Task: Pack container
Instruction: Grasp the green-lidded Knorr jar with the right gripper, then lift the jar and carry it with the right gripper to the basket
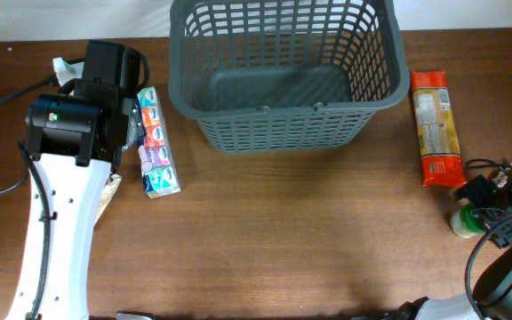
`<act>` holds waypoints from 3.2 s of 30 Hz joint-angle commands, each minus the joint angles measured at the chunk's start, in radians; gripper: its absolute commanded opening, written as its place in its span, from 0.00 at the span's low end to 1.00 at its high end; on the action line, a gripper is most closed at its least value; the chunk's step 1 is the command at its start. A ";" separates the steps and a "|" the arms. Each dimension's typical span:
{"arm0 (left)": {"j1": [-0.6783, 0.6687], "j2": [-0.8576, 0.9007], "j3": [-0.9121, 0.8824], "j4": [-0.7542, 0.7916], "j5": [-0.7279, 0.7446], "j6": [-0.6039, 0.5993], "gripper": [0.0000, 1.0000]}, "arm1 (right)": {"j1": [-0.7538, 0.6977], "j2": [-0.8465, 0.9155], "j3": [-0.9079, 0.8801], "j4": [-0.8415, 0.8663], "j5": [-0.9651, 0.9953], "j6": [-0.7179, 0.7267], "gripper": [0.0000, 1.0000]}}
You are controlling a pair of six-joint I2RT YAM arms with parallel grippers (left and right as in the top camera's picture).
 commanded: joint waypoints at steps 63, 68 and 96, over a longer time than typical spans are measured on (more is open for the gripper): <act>0.004 0.007 -0.002 0.000 0.000 0.002 1.00 | 0.000 0.037 0.611 -0.339 -0.145 -0.010 0.04; 0.004 0.007 -0.002 0.000 0.000 0.002 1.00 | 0.023 0.023 0.919 -0.415 -0.295 -0.010 0.04; 0.004 0.007 -0.002 -0.019 0.001 0.002 1.00 | 0.945 0.266 1.297 -0.040 -0.159 0.039 0.04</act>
